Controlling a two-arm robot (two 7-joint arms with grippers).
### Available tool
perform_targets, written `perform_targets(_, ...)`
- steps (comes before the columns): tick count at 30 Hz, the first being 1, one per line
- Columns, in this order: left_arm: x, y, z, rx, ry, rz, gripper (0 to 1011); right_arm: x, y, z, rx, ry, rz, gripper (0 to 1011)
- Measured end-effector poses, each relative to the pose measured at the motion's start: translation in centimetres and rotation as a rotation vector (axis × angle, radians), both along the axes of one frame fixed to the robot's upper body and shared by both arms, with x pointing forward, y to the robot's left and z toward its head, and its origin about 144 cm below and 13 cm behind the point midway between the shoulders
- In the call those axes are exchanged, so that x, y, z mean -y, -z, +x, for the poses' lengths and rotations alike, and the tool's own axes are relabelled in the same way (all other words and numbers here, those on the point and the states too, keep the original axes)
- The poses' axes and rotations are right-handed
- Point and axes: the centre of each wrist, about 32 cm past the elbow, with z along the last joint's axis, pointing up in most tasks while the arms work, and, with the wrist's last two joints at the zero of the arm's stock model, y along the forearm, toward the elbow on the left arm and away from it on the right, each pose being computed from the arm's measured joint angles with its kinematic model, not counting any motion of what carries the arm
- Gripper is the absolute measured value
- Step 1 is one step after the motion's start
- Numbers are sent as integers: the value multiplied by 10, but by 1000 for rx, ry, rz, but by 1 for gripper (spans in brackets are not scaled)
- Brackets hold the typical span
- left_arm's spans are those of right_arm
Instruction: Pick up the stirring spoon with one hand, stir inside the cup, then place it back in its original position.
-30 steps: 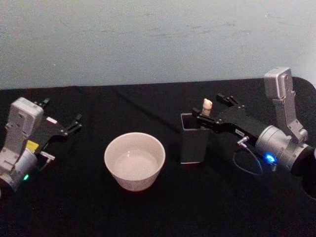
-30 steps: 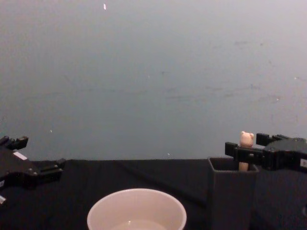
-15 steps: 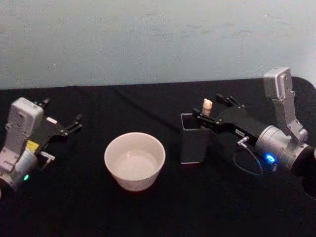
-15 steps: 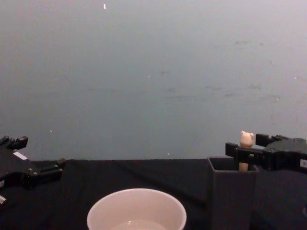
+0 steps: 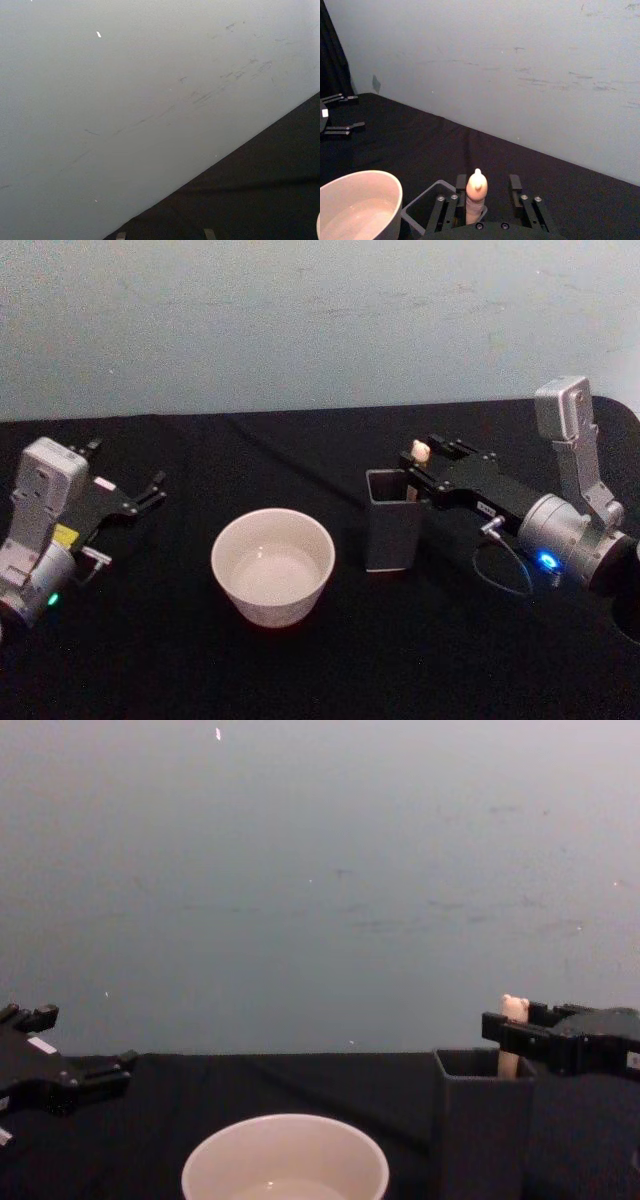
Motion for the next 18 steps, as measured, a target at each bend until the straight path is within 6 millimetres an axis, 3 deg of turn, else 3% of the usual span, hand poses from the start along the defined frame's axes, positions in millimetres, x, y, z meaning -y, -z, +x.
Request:
perform_targets(10, 0, 0, 0, 0, 0, 0, 1001, 0, 0, 0, 1, 0, 1, 247)
perform_targets(18, 0, 0, 0, 0, 0, 0, 1001, 0, 0, 0, 1, 0, 1, 214)
